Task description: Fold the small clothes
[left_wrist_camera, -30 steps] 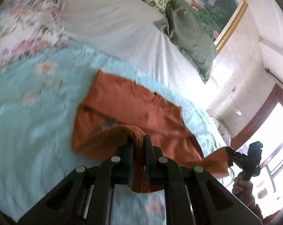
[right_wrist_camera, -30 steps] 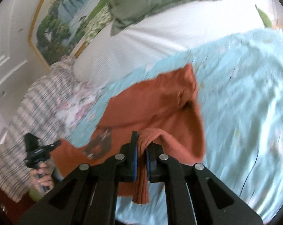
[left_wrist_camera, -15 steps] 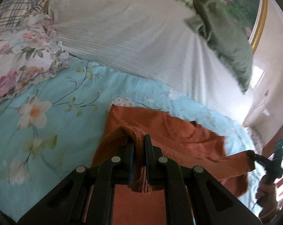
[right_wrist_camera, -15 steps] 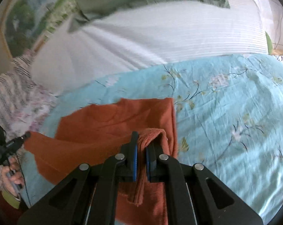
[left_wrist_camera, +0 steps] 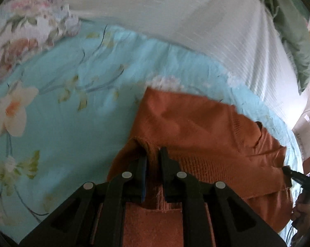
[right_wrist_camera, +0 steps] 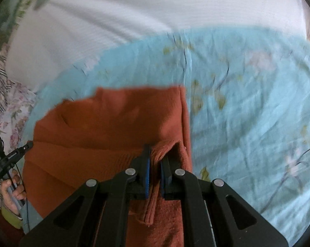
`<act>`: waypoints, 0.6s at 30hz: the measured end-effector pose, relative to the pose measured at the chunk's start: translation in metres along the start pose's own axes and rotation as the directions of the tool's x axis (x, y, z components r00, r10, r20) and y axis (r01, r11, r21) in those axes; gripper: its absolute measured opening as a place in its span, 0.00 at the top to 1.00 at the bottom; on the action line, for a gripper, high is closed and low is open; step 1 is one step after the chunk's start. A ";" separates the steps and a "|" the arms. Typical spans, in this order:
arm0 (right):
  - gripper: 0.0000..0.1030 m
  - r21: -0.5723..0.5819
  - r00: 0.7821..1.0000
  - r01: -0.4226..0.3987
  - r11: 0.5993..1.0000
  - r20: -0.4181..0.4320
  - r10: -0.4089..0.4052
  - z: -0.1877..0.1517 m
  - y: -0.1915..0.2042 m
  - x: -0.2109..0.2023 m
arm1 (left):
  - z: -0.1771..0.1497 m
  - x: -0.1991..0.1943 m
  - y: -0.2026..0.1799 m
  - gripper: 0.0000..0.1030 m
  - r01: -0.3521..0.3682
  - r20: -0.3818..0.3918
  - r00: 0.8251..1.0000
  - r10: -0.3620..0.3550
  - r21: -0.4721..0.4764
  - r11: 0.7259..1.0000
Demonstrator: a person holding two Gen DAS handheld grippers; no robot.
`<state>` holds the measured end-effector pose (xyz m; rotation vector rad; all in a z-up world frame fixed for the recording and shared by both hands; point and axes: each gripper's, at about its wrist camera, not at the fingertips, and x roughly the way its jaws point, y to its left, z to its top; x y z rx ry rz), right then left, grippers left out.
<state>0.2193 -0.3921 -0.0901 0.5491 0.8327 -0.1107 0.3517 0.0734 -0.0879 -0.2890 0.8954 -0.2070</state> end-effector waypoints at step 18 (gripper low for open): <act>0.82 -0.473 0.987 -0.124 0.872 -0.146 0.061 -0.089 0.103 -0.018 | -0.095 -0.027 -0.094 0.64 0.123 -0.155 0.985 -0.080 0.297 0.947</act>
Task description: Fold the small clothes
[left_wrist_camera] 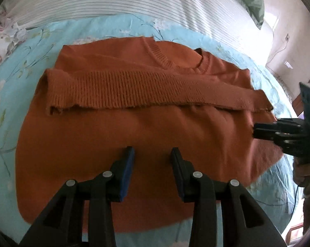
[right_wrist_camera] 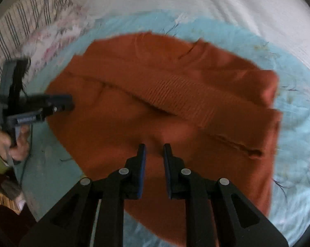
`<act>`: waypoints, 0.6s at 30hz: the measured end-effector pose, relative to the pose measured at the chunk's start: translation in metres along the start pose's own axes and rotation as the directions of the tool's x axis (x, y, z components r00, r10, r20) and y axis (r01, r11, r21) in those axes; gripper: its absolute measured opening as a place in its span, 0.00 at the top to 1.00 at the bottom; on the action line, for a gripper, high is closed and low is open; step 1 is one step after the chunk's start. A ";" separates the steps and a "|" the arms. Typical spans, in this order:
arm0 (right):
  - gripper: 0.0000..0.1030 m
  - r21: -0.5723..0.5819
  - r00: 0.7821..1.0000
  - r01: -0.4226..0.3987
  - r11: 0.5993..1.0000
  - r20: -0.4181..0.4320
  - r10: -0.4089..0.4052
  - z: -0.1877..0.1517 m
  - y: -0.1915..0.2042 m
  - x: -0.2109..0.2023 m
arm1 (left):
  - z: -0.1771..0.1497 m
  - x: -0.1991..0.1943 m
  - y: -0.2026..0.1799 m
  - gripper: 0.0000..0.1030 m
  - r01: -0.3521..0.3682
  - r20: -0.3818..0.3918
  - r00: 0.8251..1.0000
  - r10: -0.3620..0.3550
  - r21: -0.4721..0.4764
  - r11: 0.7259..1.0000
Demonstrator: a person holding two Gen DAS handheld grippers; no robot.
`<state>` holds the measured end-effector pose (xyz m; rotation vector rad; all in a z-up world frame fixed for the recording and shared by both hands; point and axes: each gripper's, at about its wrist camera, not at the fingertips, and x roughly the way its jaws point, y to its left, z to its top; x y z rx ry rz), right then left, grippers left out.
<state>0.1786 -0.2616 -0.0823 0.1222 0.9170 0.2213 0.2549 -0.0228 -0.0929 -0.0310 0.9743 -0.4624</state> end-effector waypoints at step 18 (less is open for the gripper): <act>0.79 0.388 0.958 0.179 0.904 0.142 -0.250 0.043 -0.097 -0.020 | 0.068 -0.025 0.112 0.61 -0.224 0.120 0.953 0.277 -0.335 0.915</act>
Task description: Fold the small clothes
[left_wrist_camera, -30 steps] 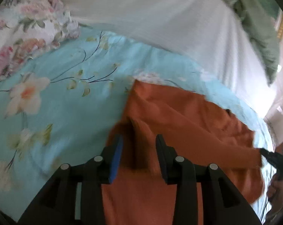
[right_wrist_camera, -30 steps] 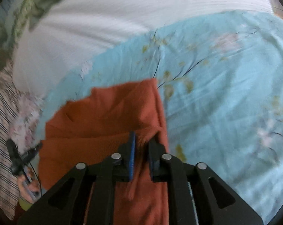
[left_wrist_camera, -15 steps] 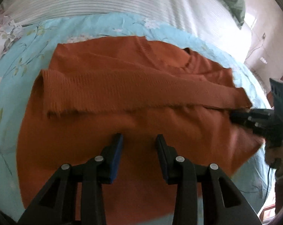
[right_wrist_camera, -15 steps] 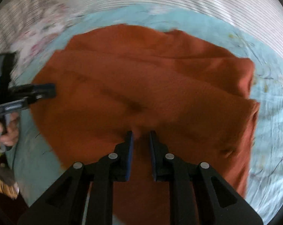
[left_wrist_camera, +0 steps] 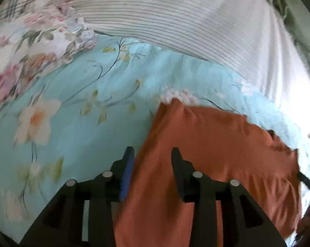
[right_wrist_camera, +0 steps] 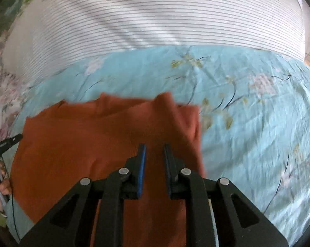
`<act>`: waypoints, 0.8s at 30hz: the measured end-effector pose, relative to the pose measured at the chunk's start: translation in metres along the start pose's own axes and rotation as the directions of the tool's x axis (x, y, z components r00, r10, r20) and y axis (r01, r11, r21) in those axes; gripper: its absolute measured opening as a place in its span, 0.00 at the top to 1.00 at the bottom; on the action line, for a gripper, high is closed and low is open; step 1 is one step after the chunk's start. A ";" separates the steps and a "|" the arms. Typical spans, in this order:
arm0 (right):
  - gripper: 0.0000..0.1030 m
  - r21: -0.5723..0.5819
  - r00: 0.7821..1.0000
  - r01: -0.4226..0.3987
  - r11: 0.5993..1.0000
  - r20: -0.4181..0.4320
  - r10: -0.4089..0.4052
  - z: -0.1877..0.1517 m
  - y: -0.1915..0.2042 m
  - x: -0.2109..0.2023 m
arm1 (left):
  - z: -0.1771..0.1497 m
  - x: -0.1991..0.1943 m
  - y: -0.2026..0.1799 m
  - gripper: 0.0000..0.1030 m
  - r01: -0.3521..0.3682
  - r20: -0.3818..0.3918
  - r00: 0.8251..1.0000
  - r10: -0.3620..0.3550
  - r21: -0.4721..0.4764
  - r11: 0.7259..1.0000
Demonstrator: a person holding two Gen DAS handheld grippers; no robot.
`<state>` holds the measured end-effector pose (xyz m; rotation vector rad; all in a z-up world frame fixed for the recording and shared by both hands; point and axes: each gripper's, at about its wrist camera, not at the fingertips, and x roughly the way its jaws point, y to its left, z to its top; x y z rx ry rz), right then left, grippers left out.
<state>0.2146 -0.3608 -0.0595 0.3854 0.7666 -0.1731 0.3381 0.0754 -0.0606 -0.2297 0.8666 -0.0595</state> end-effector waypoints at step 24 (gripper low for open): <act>0.42 0.015 0.989 -0.150 0.989 -0.004 0.150 -0.127 0.035 -0.087 | -0.169 -0.099 0.016 0.30 0.200 -0.082 0.970 -0.227 -0.249 0.947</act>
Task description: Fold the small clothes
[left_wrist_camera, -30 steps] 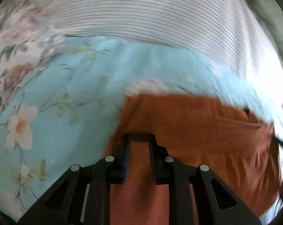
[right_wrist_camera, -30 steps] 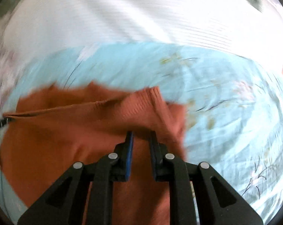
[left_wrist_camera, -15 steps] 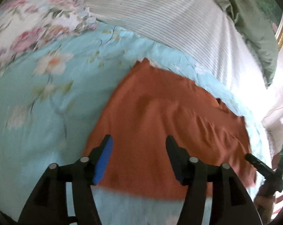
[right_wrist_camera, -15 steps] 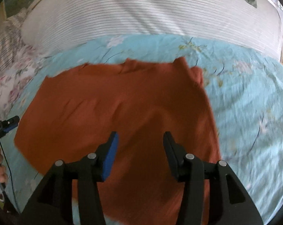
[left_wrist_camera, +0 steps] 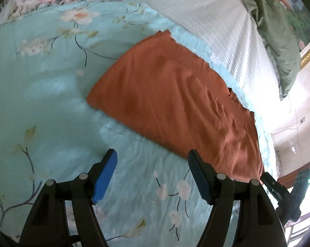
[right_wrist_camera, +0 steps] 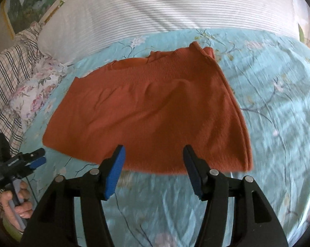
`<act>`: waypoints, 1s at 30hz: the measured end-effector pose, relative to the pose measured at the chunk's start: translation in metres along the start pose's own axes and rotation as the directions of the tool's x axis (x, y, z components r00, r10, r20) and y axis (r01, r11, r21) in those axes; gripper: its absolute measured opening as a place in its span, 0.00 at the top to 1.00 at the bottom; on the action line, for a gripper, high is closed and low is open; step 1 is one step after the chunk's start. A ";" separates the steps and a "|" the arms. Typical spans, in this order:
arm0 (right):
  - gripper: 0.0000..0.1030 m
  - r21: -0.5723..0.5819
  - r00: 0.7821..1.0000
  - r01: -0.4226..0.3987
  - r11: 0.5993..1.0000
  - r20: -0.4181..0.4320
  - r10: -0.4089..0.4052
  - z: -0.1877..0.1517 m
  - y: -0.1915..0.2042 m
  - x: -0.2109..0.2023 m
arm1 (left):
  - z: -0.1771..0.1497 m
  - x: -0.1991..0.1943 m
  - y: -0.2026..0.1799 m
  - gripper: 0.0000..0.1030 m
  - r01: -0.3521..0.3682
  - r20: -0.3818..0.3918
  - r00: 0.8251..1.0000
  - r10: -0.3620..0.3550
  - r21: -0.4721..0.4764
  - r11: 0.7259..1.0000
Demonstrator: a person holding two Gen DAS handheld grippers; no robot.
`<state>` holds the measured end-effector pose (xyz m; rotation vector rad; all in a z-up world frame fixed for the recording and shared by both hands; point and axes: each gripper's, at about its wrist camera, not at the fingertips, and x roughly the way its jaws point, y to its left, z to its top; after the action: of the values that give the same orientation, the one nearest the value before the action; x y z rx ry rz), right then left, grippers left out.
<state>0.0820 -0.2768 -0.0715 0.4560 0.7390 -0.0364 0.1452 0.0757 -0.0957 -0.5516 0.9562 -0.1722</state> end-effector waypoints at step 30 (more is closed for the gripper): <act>0.41 0.072 0.995 -0.099 0.993 0.001 0.099 0.011 -0.002 0.005 | 0.060 0.045 0.020 0.47 0.003 0.135 0.990 0.024 -0.202 0.979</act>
<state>0.0925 -0.2831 -0.0684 0.5611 0.7185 0.0302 0.2175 0.0982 -0.1122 -0.7355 0.8469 -0.0267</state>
